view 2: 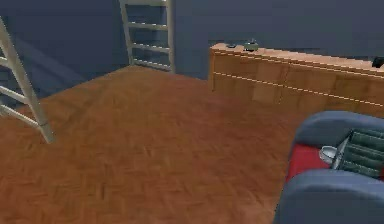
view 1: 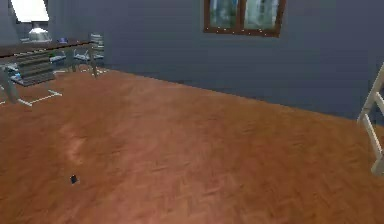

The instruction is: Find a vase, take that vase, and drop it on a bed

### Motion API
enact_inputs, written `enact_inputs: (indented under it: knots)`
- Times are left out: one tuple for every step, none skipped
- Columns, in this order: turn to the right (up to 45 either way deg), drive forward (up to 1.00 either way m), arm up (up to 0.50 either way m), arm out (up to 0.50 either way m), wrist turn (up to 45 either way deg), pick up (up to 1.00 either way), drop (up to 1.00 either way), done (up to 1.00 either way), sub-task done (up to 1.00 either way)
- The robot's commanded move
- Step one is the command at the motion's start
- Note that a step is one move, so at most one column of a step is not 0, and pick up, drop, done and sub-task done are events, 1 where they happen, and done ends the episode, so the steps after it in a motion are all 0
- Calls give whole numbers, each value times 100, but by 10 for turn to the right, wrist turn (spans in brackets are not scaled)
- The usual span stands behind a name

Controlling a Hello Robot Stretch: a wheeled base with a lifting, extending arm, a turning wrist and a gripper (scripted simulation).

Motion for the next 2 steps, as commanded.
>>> enact_inputs:
  knots:
    - [450, 0, 0, 0, 0, 0, 0, 0, 0]
    - [420, 0, 0, 0, 0, 0, 0, 0, 0]
